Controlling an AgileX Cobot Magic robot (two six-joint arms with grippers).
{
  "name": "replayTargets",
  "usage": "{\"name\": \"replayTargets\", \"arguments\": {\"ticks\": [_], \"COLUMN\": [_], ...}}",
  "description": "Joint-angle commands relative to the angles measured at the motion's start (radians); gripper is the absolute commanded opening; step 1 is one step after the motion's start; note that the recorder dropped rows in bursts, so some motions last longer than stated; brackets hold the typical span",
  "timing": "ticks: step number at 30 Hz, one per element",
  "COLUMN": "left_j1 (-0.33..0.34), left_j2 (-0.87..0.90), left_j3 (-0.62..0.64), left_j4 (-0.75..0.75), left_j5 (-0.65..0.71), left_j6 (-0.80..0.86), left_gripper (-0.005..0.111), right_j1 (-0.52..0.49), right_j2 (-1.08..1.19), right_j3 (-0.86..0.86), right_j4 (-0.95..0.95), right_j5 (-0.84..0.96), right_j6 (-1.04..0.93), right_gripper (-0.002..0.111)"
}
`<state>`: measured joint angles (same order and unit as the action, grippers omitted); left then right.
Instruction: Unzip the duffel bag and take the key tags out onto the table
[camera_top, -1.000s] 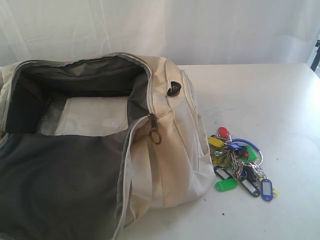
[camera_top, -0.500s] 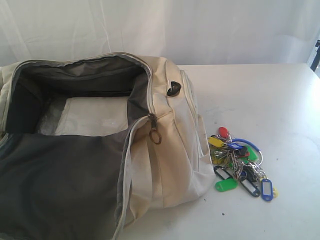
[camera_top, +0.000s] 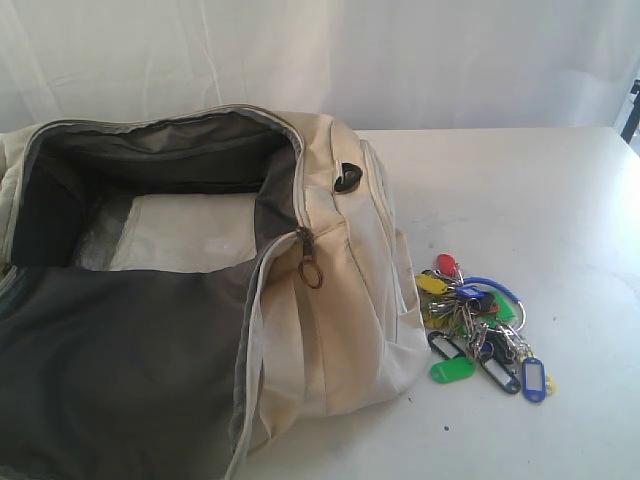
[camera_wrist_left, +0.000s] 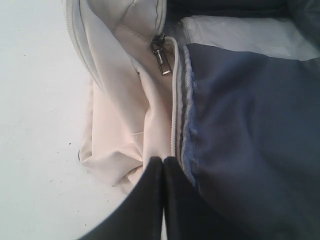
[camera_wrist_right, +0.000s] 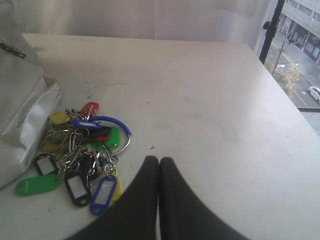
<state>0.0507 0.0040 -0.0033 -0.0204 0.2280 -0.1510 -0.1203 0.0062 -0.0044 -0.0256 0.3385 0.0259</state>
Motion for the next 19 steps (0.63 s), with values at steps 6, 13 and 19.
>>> {"name": "replayTargets", "arguments": {"ticks": [6,13,19], "left_j1": [-0.006,-0.006,-0.006], "left_j2": [-0.004,-0.004,-0.004], "left_j3": [0.003,0.003,0.003], "left_j4": [0.0,0.0,0.0], "left_j5": [0.003,0.003,0.003], "left_j6": [-0.003,-0.003,-0.003], "left_gripper": [0.0,0.0,0.0], "right_j1": [0.0,0.0,0.0], "right_j2": [-0.006,-0.006,-0.006], "right_j3": [0.004,0.004,0.004], "right_j4": [-0.001,-0.001,-0.001], "right_j5": [-0.002,-0.002,-0.002], "right_j6": [-0.007,-0.005,-0.005], "right_gripper": [0.0,0.0,0.0]}}
